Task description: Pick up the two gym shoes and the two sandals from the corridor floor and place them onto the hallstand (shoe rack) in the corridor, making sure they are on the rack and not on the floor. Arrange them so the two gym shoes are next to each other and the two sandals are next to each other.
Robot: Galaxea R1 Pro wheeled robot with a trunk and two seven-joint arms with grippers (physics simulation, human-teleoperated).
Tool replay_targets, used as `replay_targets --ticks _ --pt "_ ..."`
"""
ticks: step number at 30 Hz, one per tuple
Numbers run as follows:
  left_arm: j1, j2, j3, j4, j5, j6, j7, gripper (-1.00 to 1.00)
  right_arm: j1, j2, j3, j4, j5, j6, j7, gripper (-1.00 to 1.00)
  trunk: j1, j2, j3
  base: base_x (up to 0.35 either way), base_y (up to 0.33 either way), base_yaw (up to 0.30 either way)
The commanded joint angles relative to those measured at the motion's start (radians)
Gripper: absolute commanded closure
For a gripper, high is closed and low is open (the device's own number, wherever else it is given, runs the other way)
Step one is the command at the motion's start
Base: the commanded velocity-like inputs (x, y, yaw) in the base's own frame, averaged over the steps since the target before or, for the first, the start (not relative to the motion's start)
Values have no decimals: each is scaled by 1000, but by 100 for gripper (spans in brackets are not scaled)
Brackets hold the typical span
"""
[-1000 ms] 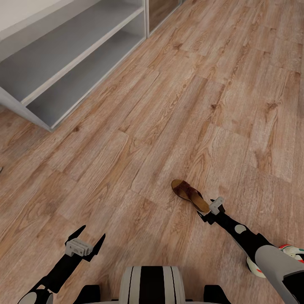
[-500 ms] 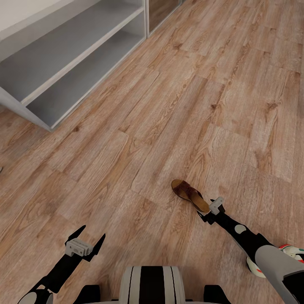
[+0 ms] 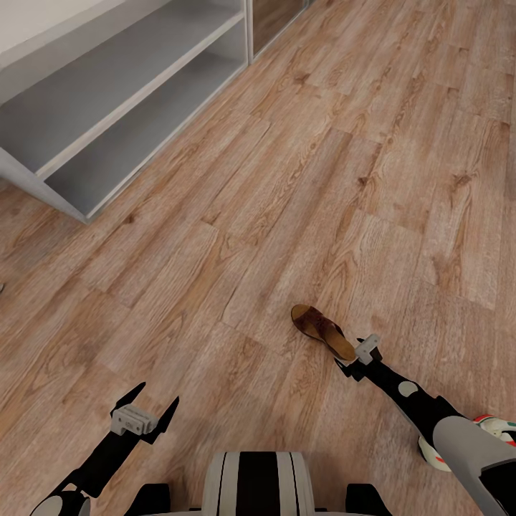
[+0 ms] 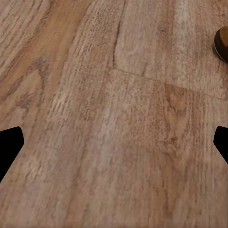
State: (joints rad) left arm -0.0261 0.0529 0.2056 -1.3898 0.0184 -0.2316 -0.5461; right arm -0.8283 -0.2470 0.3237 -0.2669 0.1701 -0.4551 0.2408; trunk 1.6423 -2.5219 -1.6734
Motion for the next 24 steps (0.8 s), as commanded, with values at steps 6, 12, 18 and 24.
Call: replay_targets --ticks 6,12,18,24 --pt "0 -3 0 0 0 0 -1 -100 0 1 0 0 0 0 0 -100 0 0 0 0 0 0" --pt "0 -4 0 0 0 0 -1 -100 0 1 0 0 1 0 0 -100 0 0 0 0 0 0" --pt "0 -5 0 0 0 0 -1 -100 0 5 0 0 1 0 0 -100 0 0 0 0 0 0" --pt "0 -5 0 0 0 0 -1 -100 0 7 0 1 2 0 -1 -100 0 0 0 0 0 0"
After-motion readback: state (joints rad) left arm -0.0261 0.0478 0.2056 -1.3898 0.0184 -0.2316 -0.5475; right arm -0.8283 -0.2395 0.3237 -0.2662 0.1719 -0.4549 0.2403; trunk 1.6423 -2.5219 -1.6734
